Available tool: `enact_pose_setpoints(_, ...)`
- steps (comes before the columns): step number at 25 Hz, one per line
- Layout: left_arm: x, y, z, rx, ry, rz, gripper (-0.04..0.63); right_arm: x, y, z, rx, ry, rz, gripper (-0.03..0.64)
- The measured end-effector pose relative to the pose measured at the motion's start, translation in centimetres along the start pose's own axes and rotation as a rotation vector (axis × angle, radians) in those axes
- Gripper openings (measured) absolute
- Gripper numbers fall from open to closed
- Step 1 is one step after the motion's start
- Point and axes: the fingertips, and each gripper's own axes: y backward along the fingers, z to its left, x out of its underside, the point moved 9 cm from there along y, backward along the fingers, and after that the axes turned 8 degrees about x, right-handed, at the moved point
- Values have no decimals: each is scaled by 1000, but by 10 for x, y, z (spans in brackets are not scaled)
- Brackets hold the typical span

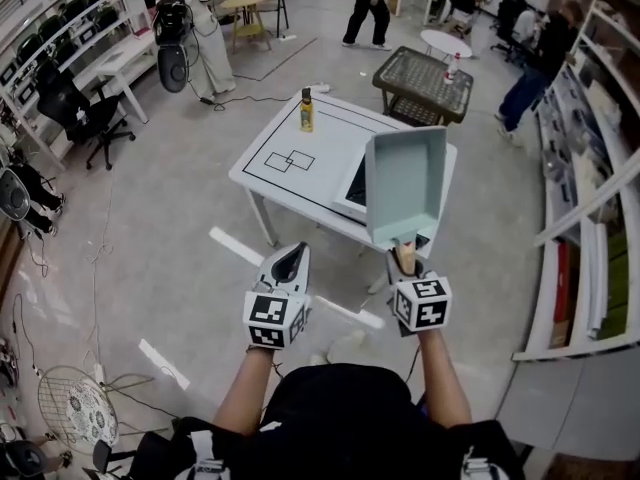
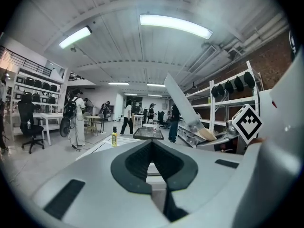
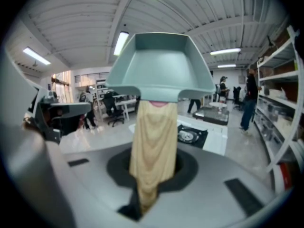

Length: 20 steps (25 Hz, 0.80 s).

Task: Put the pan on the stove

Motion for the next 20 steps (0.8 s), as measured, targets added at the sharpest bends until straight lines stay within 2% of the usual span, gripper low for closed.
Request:
enact_pose_setpoints(15,-29,-138,-1,113,-83,13,25,-20,-59,-98,84,-83,1,55)
enact_pose_setpoints(20,-25,-174,-13,159,-106,34,25,-16,-63,-125,107,-115,7,55)
